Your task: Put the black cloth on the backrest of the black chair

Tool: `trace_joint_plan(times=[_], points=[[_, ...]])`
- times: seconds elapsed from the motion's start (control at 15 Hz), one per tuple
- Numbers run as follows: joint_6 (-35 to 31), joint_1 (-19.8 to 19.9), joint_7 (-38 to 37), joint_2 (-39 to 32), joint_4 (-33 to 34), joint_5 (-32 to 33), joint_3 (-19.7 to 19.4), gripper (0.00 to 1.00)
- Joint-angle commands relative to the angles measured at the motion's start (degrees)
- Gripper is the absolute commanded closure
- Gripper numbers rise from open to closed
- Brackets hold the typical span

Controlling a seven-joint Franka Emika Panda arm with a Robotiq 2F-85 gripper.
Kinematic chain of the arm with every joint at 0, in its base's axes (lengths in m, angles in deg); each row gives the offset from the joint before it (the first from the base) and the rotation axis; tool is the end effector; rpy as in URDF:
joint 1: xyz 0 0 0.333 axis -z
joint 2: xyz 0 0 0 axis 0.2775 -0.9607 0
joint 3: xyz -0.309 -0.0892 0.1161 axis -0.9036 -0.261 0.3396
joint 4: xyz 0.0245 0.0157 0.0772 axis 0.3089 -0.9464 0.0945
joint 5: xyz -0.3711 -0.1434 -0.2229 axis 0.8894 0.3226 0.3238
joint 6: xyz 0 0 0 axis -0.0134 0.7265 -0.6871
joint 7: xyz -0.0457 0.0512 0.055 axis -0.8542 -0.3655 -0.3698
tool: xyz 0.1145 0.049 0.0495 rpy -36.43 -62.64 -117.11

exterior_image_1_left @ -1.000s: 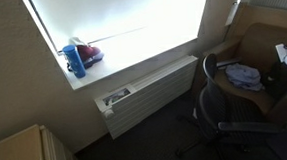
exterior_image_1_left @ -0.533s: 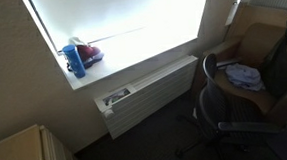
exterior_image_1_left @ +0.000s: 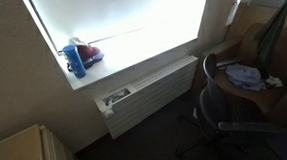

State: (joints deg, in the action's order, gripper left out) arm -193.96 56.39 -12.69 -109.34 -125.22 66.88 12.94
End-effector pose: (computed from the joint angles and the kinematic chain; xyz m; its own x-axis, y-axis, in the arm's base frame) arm 0.7728 -0.3270 0.4179 -0.1212 -0.9186 0.3762 -0.3317 -0.3197 -0.8876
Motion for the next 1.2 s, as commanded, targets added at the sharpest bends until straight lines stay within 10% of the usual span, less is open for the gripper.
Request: trace_joint_plan(times=[0.0,0.27,0.53,0.6,1.13], points=[[0.0,8.7,-2.2,10.3,-12.0,6.1,10.7,1.00],[5.7,23.2,-12.0,17.3,-23.2,23.0,29.2,1.00],[4.9,22.9,-11.3,30.8,-30.8,20.2,21.7,1.00],[5.0,20.4,-9.6,22.3,-24.3,20.4,23.6,1.00],[4.3,16.2,-7.5,23.5,-23.0,19.7,18.9,1.00]])
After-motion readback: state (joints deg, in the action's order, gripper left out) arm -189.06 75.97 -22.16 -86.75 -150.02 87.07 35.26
